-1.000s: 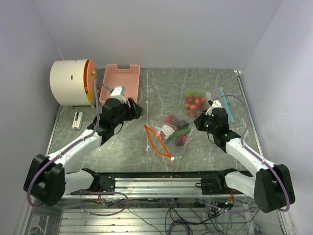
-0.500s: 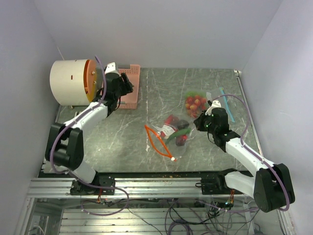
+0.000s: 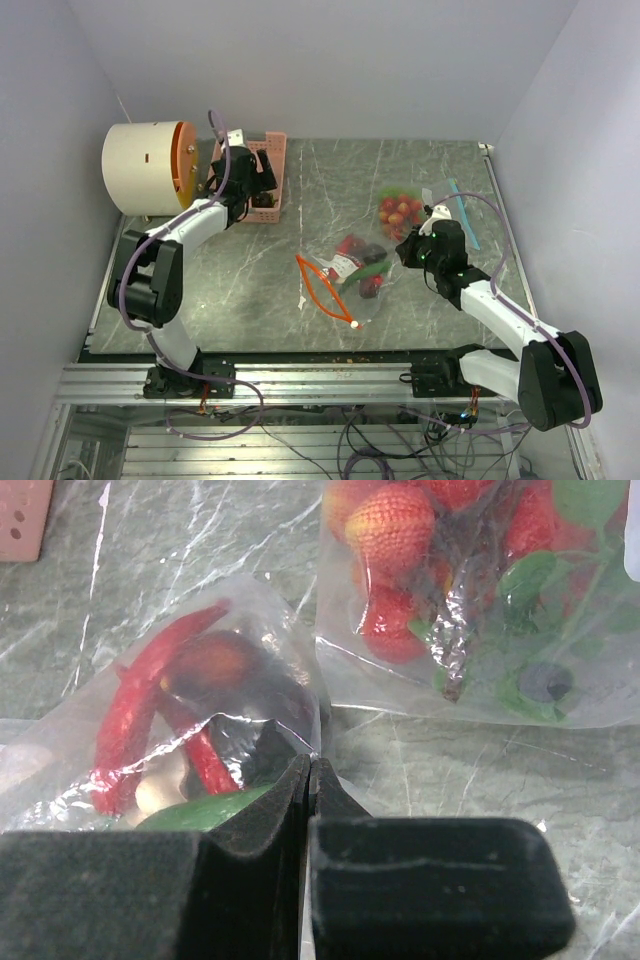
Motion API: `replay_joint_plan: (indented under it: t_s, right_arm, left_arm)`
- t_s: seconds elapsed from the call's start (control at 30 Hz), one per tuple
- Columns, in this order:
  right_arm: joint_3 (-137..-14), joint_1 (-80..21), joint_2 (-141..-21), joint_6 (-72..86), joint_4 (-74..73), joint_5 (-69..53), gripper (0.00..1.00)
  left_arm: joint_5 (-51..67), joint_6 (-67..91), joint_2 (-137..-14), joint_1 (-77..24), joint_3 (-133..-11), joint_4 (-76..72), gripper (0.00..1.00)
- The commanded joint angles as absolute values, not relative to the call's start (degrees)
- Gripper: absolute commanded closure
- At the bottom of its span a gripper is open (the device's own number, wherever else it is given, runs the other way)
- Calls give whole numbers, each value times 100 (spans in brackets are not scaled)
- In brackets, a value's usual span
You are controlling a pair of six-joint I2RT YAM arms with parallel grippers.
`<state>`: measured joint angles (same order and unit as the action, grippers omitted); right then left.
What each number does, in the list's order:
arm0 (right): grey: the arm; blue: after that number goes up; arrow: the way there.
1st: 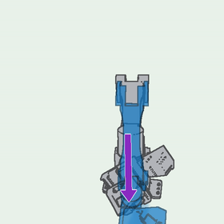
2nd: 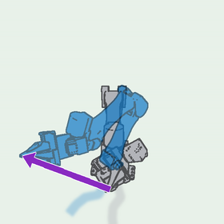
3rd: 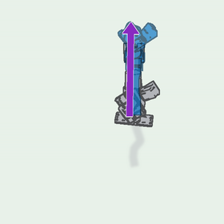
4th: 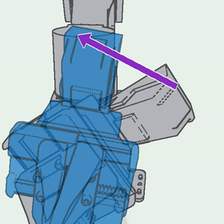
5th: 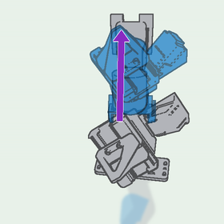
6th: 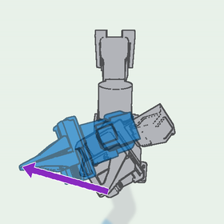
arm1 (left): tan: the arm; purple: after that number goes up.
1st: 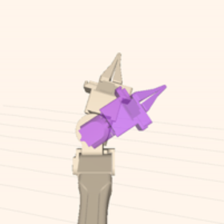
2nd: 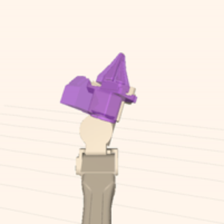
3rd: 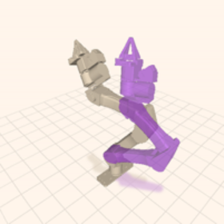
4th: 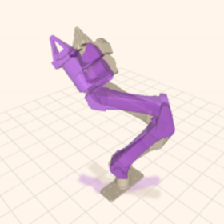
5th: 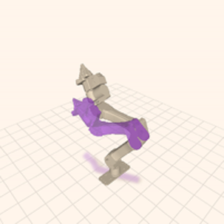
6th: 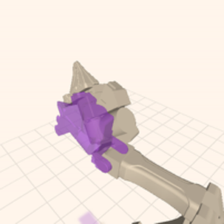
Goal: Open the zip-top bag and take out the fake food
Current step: Place the fake fruit in the bin.
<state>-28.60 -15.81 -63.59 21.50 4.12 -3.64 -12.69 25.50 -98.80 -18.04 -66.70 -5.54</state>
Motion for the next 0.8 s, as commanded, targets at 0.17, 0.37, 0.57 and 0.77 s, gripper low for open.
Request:
replay_joint_plan:
  t_s: [0.17, 0.37, 0.57, 0.77]
  right_arm:
    - [-2944, -1558, -6422, 2116, 598, -310, 100]
    - [-2944, -1556, -6508, 2138, 650, -349, 100]
    - [-2932, -1558, -6477, 2168, 641, -329, 100]
    - [-2899, -1558, -6528, 2249, 718, -413, 100]
  left_arm:
    - [-751, 2754, -8552, -1838, -5833, -668, 2]
    - [-459, 3391, -7166, -2512, -4373, -873, 11]
    - [-119, 4439, -5819, -3526, -3209, -667, 12]
    - [-425, 5130, -4712, -4059, -2292, -379, 17]
